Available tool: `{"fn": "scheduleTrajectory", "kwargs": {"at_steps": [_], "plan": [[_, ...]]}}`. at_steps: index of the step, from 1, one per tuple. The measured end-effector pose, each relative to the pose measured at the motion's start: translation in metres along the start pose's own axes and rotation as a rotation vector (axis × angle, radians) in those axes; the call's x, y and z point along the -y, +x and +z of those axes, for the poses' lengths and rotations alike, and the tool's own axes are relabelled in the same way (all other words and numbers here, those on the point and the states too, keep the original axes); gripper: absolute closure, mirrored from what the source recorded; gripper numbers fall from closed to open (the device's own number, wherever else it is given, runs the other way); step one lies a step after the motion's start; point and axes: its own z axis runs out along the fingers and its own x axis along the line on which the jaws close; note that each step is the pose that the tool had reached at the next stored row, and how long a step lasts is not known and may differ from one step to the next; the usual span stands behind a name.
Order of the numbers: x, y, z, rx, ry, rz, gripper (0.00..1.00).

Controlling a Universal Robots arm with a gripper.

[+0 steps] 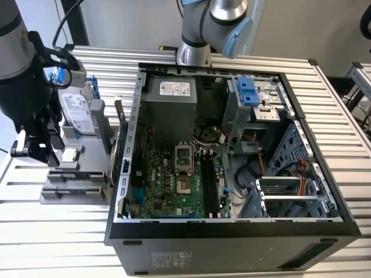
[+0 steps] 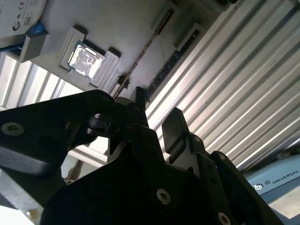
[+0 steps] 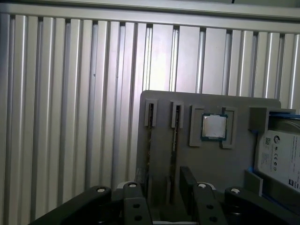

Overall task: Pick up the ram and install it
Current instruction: 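Pick up the ram and move it above insertion slot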

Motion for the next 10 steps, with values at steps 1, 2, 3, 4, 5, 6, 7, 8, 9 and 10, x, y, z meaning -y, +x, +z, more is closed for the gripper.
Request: {"fn": "scheduleTrajectory", "kwargs": {"at_steps": [1,2,3,4,5,6,7,8,9,10], "plan": [[0.0,0.0,0.0004,0.0,0.0,0.0,0.0],[0.0,0.0,0.0007,0.0,0.0,0.0,0.0],[0.0,0.0,0.0011,0.0,0.0,0.0,0.0],[0.0,0.0,0.0015,0.0,0.0,0.0,0.0],[0.0001,0.0,0.0018,0.0,0.0,0.0,0.0],[0.0001,0.0,0.0023,0.0001,0.0001,0.0,0.0],[0.0001,0.0,0.0027,0.0,0.0,0.0,0.0],[0.0001,0.0,0.0032,0.0,0.0001,0.0,0.0],[0.0001,0.0,0.0035,0.0,-0.0001,0.0,0.0],[0.0001,0.0,0.0038,-0.0001,-0.0001,0.0,0.0]]}}
